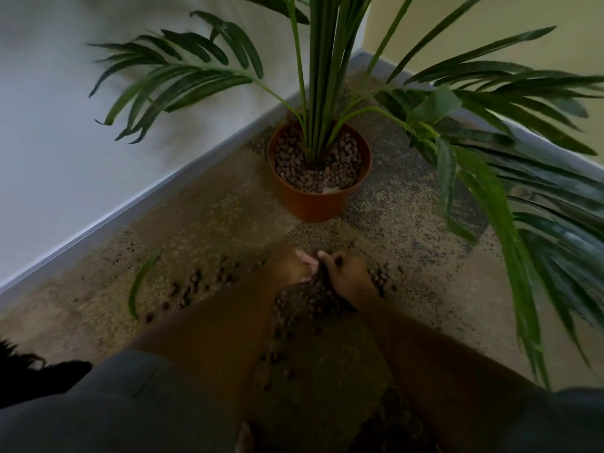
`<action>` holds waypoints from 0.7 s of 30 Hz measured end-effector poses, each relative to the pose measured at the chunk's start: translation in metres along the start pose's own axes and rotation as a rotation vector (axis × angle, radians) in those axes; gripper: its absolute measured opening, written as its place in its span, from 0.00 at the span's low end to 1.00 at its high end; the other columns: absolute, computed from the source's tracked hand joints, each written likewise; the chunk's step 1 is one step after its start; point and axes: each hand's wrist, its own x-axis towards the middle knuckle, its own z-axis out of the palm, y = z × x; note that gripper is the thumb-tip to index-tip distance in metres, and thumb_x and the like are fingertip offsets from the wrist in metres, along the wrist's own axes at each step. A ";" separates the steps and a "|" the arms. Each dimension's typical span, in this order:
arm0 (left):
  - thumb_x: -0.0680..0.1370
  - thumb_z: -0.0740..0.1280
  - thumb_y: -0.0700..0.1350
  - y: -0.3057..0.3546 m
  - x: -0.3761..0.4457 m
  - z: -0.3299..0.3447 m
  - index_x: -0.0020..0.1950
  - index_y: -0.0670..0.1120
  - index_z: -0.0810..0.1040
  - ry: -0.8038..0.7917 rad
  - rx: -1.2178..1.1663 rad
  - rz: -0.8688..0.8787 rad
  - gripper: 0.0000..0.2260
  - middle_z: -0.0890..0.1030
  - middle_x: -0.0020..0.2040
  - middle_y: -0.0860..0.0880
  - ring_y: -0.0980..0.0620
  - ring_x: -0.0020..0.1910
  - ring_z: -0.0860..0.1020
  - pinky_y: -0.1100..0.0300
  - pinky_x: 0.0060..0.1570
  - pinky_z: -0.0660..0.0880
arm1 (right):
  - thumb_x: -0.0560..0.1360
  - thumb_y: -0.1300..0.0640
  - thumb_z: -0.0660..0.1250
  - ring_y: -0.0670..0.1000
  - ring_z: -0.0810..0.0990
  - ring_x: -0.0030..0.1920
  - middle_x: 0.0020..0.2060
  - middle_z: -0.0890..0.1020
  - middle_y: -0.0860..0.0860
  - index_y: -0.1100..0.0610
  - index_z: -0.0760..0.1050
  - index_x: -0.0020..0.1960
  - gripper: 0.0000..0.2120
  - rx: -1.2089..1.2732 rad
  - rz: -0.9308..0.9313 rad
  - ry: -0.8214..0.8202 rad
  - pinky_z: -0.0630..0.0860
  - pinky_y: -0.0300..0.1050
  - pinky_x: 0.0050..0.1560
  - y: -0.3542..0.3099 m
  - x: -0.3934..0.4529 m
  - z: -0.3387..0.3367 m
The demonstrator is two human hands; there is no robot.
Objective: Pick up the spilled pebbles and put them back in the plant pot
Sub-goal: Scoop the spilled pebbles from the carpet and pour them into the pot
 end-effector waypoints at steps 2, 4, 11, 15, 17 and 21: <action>0.80 0.62 0.36 -0.002 -0.002 -0.001 0.58 0.41 0.79 -0.040 -0.206 -0.099 0.10 0.77 0.43 0.47 0.56 0.35 0.76 0.66 0.39 0.74 | 0.77 0.44 0.66 0.47 0.72 0.28 0.28 0.73 0.52 0.58 0.73 0.35 0.20 0.356 0.239 -0.056 0.68 0.41 0.32 -0.012 0.001 -0.004; 0.81 0.59 0.35 -0.001 -0.007 -0.001 0.67 0.44 0.74 -0.067 -0.568 -0.185 0.16 0.77 0.41 0.50 0.60 0.33 0.74 0.71 0.29 0.72 | 0.78 0.46 0.65 0.46 0.68 0.23 0.27 0.70 0.52 0.56 0.71 0.35 0.18 0.734 0.458 -0.175 0.66 0.38 0.22 -0.022 0.002 -0.006; 0.80 0.57 0.42 0.012 -0.030 -0.008 0.53 0.45 0.79 -0.002 -1.214 -0.198 0.11 0.78 0.35 0.48 0.54 0.33 0.74 0.64 0.34 0.71 | 0.83 0.57 0.53 0.46 0.72 0.28 0.35 0.72 0.54 0.62 0.71 0.44 0.14 1.628 0.648 -0.425 0.68 0.33 0.20 -0.066 -0.009 -0.007; 0.80 0.53 0.43 0.029 -0.035 -0.015 0.37 0.46 0.72 0.182 -1.475 -0.091 0.14 0.75 0.32 0.46 0.50 0.31 0.76 0.58 0.36 0.79 | 0.83 0.56 0.54 0.51 0.76 0.37 0.38 0.75 0.57 0.62 0.71 0.42 0.15 1.746 0.678 -0.276 0.77 0.36 0.26 -0.103 -0.007 -0.006; 0.80 0.53 0.44 0.041 -0.037 -0.024 0.37 0.46 0.71 0.219 -1.549 -0.025 0.13 0.74 0.36 0.47 0.51 0.35 0.75 0.58 0.43 0.78 | 0.83 0.55 0.55 0.53 0.79 0.40 0.41 0.78 0.58 0.63 0.72 0.45 0.14 1.774 0.654 -0.208 0.81 0.39 0.31 -0.124 -0.005 -0.011; 0.81 0.55 0.46 0.073 -0.046 -0.043 0.38 0.45 0.73 0.224 -1.544 0.072 0.15 0.76 0.36 0.47 0.52 0.34 0.76 0.63 0.30 0.78 | 0.82 0.56 0.55 0.54 0.83 0.41 0.42 0.80 0.58 0.64 0.73 0.47 0.14 1.802 0.567 -0.063 0.84 0.43 0.41 -0.164 -0.001 -0.032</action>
